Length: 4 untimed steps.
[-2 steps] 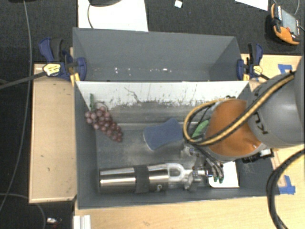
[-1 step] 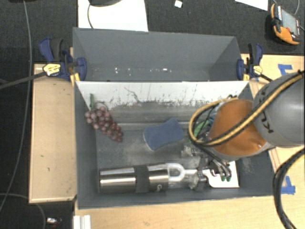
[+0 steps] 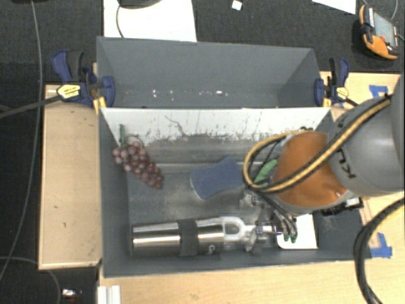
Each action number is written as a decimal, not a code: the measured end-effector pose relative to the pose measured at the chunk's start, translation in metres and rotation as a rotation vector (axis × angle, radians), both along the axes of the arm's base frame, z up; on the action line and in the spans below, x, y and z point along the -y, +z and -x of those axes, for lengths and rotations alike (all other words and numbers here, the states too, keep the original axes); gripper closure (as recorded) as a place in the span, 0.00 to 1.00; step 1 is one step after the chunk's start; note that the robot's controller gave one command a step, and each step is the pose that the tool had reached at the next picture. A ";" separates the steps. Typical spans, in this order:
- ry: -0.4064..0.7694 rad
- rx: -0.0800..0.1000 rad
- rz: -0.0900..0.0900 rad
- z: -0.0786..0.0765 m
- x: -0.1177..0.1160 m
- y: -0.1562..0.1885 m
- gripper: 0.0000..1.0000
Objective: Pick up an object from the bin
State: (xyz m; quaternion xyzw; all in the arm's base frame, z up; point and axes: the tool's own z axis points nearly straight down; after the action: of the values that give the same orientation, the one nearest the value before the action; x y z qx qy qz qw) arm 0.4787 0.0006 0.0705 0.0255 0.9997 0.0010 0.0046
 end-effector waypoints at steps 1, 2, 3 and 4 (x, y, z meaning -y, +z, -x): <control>0.136 0.008 -0.001 -0.002 0.011 0.000 0.00; 0.008 0.003 -0.001 -0.001 0.000 0.000 1.00; 0.007 0.004 -0.001 -0.001 0.000 0.000 1.00; 0.006 0.005 -0.001 0.000 0.000 0.007 1.00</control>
Offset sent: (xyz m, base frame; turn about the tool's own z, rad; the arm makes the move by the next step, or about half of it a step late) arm 0.0000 -0.0004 0.0000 -0.0073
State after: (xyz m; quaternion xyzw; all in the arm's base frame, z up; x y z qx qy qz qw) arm 0.4792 0.0004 0.0771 0.0224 0.9997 0.0016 0.0069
